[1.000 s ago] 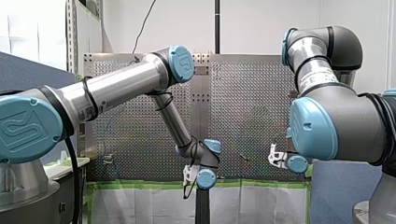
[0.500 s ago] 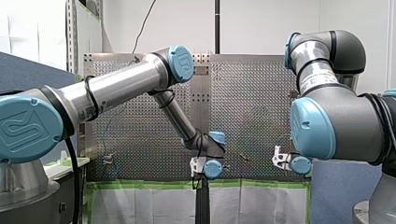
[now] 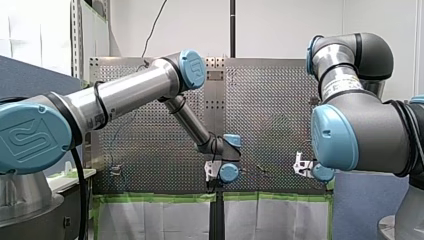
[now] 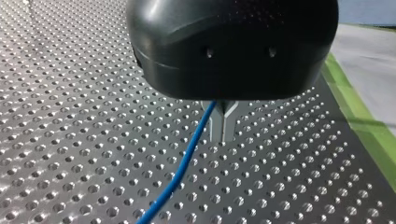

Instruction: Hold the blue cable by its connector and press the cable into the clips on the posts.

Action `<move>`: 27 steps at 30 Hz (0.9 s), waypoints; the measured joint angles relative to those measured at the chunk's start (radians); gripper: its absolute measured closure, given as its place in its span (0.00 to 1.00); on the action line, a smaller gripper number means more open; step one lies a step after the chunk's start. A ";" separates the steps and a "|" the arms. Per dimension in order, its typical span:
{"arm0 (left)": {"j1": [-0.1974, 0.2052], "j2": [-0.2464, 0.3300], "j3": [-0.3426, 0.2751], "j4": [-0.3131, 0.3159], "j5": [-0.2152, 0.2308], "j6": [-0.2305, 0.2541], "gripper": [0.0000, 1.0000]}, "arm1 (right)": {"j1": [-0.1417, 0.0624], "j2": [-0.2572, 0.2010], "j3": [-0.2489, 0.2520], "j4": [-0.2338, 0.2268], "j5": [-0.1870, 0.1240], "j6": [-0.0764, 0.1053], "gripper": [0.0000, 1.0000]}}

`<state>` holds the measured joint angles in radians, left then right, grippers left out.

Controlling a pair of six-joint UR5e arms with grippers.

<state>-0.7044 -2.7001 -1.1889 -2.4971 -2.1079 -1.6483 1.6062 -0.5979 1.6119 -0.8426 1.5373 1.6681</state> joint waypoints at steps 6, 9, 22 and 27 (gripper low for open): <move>0.011 0.000 0.011 -0.022 -0.001 0.005 1.00 | -0.007 0.000 -0.017 0.010 -0.001 -0.004 1.00; 0.011 0.000 0.011 -0.040 -0.003 0.010 1.00 | -0.008 0.000 -0.019 0.014 -0.002 -0.008 1.00; -0.033 0.002 0.005 -0.139 -0.024 0.051 1.00 | -0.006 0.000 -0.019 0.099 0.002 -0.048 1.00; -0.040 0.003 0.005 -0.180 -0.037 0.052 1.00 | -0.010 -0.001 -0.018 0.117 0.004 -0.056 1.00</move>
<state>-0.7441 -2.6975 -1.1837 -2.6774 -2.1454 -1.5968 1.5957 -0.5993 1.5939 -0.7254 1.5414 1.6120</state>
